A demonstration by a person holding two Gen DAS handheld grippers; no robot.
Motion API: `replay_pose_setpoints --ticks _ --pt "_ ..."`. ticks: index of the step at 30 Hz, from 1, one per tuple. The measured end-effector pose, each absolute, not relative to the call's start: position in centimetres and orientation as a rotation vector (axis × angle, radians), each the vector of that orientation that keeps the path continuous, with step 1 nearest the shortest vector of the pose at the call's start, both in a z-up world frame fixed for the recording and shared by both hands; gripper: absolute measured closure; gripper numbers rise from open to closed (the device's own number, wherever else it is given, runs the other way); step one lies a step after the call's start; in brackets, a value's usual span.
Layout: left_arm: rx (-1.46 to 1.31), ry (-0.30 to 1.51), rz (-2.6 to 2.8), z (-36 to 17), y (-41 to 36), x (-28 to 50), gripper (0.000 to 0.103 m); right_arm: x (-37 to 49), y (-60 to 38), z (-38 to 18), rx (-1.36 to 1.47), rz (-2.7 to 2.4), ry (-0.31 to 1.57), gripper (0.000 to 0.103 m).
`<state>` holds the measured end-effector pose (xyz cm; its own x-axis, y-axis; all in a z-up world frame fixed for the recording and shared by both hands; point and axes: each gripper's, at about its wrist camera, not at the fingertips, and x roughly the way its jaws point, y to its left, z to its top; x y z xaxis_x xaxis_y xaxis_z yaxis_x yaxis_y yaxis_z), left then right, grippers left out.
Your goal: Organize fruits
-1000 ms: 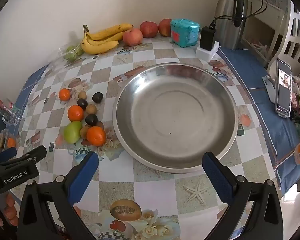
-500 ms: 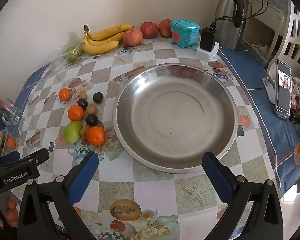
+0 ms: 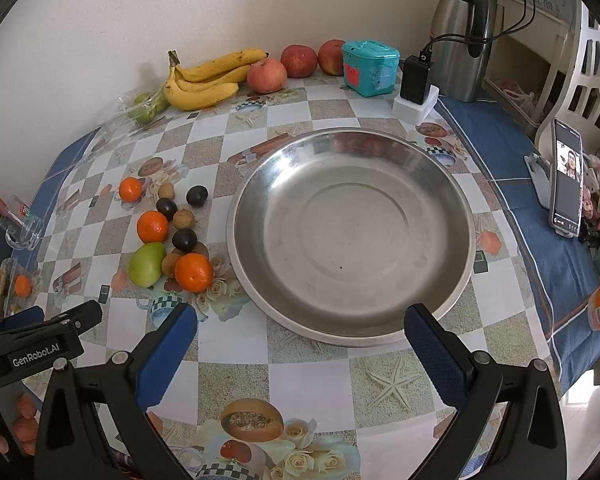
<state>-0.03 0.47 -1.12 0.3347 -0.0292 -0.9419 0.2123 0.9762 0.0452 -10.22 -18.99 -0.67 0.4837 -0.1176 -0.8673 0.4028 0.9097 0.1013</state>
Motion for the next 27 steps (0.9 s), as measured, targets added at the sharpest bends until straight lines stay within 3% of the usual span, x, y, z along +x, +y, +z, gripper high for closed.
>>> replay_pose_setpoints --ticks 27 --pt "0.168 1.238 -0.149 -1.51 0.69 0.13 0.0 -10.25 -18.97 -0.7 0.316 -0.319 1.024 0.0"
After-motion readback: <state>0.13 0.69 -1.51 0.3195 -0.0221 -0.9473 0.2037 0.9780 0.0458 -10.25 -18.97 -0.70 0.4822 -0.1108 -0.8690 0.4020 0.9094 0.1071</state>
